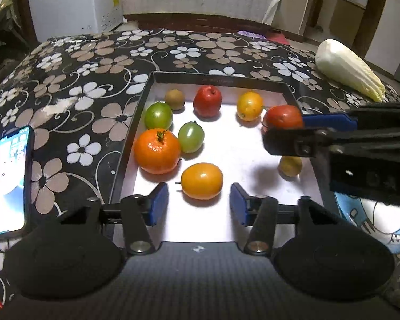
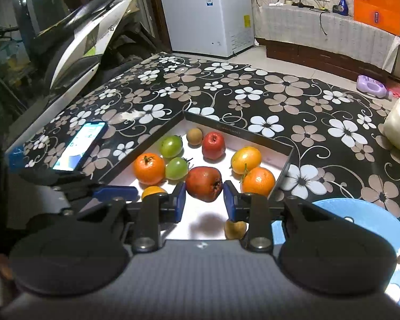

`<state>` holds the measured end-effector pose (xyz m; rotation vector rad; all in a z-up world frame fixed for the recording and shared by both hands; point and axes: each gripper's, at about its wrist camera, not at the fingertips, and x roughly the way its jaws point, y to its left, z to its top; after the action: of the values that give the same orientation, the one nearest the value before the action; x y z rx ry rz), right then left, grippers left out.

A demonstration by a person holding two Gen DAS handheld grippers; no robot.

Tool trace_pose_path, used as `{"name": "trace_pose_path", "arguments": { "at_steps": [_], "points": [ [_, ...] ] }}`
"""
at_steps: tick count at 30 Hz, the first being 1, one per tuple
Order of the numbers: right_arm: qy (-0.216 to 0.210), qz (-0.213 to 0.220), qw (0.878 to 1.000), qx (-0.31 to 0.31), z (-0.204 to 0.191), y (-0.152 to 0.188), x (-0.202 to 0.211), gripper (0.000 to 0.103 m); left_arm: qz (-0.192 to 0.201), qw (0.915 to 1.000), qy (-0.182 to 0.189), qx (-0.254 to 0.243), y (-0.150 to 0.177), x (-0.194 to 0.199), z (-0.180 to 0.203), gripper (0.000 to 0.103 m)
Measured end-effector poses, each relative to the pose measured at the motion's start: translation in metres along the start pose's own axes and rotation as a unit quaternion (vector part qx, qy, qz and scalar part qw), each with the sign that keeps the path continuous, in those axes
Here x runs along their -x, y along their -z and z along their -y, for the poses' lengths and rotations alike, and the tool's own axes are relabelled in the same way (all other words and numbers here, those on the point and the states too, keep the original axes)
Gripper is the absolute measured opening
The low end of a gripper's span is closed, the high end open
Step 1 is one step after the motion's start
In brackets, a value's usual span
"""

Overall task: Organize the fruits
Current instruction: 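Close the right gripper on the dark red apple while the left gripper closes on the orange tomato, then carry the apple in the right gripper while the left gripper carries the orange tomato to the blue plate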

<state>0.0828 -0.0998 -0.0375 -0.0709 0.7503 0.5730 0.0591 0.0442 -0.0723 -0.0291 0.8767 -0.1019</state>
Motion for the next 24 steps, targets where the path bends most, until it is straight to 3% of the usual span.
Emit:
{"name": "trace_pose_path", "arguments": {
  "at_steps": [5, 24],
  "points": [
    [0.0, 0.0, 1.0, 0.002, 0.0, 0.003, 0.005, 0.034, 0.003, 1.0, -0.006, 0.0, -0.001, -0.002, 0.004, 0.045],
    [0.013, 0.007, 1.0, 0.006, 0.004, 0.016, 0.033, 0.034, 0.028, 0.9995, -0.004, -0.013, -0.001, 0.019, 0.022, 0.045]
  ]
}}
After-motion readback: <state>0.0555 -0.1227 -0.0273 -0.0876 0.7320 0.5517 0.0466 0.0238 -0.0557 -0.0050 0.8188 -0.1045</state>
